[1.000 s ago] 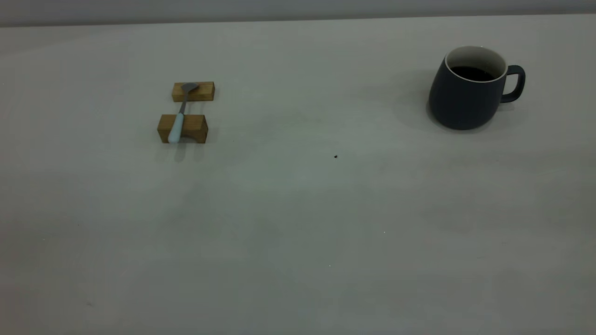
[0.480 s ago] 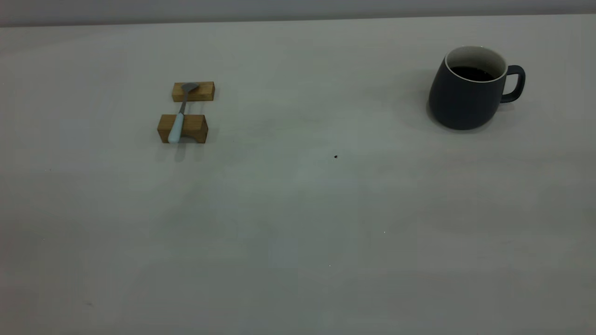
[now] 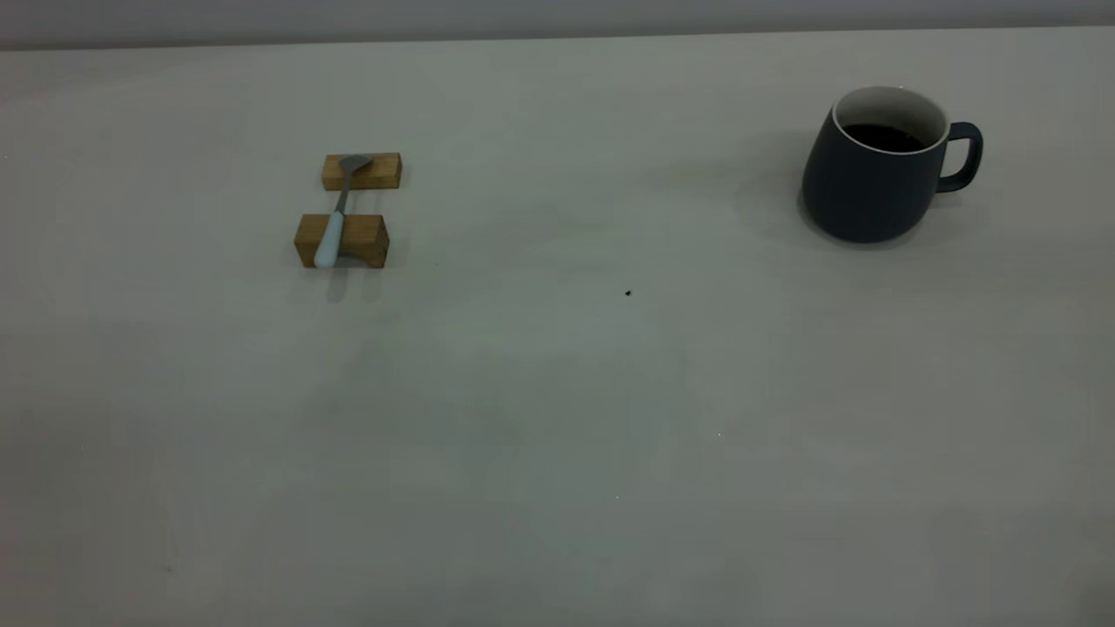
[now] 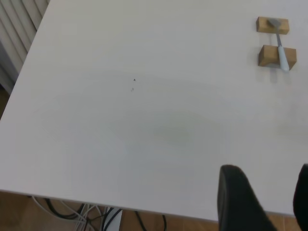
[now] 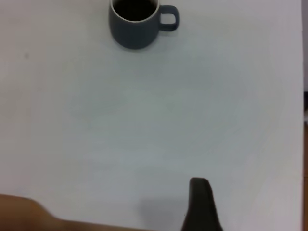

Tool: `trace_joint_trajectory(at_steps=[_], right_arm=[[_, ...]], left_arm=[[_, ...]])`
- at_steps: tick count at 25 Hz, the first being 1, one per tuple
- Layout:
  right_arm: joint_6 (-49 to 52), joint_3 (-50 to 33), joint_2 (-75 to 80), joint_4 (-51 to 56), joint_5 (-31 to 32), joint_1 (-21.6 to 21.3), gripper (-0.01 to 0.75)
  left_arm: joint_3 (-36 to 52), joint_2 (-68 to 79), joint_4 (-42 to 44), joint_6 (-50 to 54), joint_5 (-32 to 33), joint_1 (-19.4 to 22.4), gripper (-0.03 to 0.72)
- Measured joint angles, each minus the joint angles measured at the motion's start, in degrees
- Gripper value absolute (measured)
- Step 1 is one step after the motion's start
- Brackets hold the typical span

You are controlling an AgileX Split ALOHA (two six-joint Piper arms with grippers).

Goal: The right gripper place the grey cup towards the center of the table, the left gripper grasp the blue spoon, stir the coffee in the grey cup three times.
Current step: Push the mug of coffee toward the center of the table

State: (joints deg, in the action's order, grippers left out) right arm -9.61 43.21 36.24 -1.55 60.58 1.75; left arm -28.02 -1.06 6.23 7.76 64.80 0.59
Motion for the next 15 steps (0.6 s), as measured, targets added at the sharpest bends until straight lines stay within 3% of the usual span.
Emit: trace_joint_trajectory(at_steps=[7, 15], right_arm=[[-12.18, 5.61, 25.64, 0.64, -10.98, 0.00, 0.591], [-25.97, 18.02, 51.91, 5.38, -13.14, 0.00, 0.591]], left_arm=[[0.00, 0.00, 0.00, 0.00, 0.00, 0.00, 0.363], [0.00, 0.00, 0.00, 0.00, 0.00, 0.00, 0.363]])
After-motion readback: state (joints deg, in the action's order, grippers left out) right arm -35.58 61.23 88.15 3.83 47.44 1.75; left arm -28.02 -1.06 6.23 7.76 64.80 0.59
